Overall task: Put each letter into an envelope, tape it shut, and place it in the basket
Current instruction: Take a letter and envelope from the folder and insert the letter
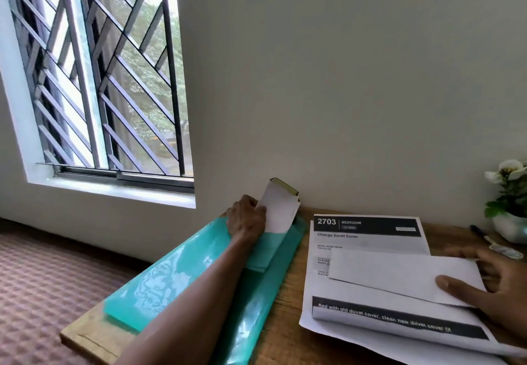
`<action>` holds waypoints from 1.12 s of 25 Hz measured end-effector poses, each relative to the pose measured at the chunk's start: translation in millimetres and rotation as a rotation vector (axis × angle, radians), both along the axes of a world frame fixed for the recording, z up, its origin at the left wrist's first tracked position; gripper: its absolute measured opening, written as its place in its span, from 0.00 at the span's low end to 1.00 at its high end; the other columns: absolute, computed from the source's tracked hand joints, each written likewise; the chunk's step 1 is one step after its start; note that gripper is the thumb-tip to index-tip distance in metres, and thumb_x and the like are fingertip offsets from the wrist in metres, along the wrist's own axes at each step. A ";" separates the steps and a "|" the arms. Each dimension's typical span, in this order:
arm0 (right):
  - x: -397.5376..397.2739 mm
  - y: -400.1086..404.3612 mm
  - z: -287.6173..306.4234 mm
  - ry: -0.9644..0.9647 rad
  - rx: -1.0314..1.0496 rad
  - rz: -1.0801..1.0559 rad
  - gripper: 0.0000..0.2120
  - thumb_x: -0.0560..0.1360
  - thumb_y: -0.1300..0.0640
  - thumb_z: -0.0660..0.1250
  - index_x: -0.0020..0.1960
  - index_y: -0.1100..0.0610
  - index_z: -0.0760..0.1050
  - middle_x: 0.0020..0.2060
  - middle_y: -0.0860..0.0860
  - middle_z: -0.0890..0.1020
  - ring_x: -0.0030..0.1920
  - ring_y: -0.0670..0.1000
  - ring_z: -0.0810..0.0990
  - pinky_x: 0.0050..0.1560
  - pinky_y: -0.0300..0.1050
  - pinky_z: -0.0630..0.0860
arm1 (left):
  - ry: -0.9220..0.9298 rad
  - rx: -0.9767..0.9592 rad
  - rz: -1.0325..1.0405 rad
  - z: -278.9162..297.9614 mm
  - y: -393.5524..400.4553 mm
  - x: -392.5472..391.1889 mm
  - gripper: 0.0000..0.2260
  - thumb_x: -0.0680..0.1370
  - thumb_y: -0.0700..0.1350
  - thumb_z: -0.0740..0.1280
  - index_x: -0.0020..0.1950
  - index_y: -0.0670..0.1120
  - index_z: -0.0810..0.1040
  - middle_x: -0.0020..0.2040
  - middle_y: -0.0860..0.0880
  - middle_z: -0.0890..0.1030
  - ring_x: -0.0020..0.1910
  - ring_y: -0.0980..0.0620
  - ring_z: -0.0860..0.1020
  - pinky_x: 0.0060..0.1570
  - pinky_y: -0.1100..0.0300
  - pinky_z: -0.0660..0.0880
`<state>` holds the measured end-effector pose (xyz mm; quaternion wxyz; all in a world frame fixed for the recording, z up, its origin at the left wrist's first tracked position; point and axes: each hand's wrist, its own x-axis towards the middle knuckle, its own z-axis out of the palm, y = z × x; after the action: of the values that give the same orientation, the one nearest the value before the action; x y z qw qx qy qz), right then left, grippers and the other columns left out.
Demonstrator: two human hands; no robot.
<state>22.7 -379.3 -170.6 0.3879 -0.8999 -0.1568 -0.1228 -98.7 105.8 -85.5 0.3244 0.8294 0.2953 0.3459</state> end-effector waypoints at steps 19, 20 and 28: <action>-86.2 40.2 74.8 0.151 0.102 0.120 0.41 0.45 0.18 0.74 0.54 0.34 0.80 0.43 0.35 0.88 0.44 0.39 0.87 0.46 0.39 0.82 | -0.949 0.139 0.041 87.5 -31.7 -26.7 0.10 0.87 0.46 0.60 0.60 0.42 0.76 0.44 0.49 0.81 0.41 0.53 0.79 0.39 0.58 0.73; -87.9 38.6 77.5 0.162 0.096 0.117 0.39 0.47 0.19 0.74 0.54 0.35 0.79 0.42 0.35 0.87 0.45 0.39 0.87 0.44 0.39 0.82 | -1.009 0.212 0.035 100.2 -39.4 -32.1 0.10 0.87 0.45 0.59 0.60 0.42 0.76 0.45 0.50 0.81 0.42 0.54 0.79 0.40 0.58 0.74; -92.7 39.1 77.4 0.177 0.351 0.091 0.13 0.72 0.50 0.80 0.54 0.44 0.81 0.40 0.48 0.89 0.39 0.51 0.89 0.36 0.42 0.83 | -0.438 0.638 -0.324 104.2 -77.1 -49.4 0.11 0.83 0.45 0.59 0.54 0.48 0.82 0.45 0.50 0.84 0.41 0.51 0.81 0.41 0.58 0.74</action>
<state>-70.0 -340.2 -93.1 0.5561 -0.8179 -0.1388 -0.0510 -148.1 28.8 18.7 0.1567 0.8309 -0.0367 0.5327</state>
